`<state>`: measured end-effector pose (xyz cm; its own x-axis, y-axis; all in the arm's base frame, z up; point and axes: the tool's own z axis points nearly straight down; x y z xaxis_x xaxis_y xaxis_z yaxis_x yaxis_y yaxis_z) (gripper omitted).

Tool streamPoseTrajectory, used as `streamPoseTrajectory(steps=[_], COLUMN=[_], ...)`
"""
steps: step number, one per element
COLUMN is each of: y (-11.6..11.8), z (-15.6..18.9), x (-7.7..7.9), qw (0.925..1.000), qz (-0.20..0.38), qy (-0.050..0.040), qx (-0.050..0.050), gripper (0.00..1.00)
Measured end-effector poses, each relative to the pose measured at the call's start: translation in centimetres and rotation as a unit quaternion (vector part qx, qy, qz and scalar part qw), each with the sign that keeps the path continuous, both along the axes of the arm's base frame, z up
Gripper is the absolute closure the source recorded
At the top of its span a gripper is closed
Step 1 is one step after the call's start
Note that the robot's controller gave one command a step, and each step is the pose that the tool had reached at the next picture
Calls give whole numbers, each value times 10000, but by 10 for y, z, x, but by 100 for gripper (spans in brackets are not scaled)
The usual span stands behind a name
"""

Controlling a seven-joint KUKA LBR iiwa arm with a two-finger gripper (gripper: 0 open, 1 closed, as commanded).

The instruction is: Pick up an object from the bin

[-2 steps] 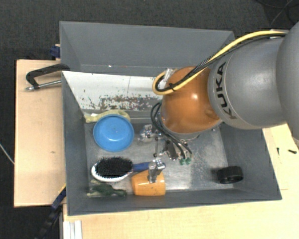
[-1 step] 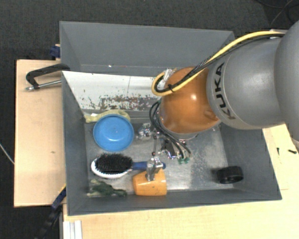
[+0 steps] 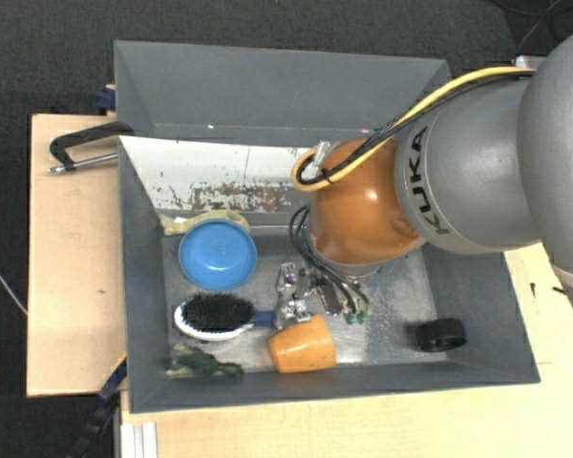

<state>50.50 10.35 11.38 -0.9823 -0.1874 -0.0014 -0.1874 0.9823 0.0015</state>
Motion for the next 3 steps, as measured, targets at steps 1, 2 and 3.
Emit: streamPoseTrajectory(steps=[1, 2, 3], y=[3, 3, 5], z=[93, 88, -3], x=[3, 1, -6], qw=[9997, 9997, 10000], qz=[-252, -254, 41], qy=[-62, -16, 39], qx=[14, 4, 36], gripper=[100, 0, 0])
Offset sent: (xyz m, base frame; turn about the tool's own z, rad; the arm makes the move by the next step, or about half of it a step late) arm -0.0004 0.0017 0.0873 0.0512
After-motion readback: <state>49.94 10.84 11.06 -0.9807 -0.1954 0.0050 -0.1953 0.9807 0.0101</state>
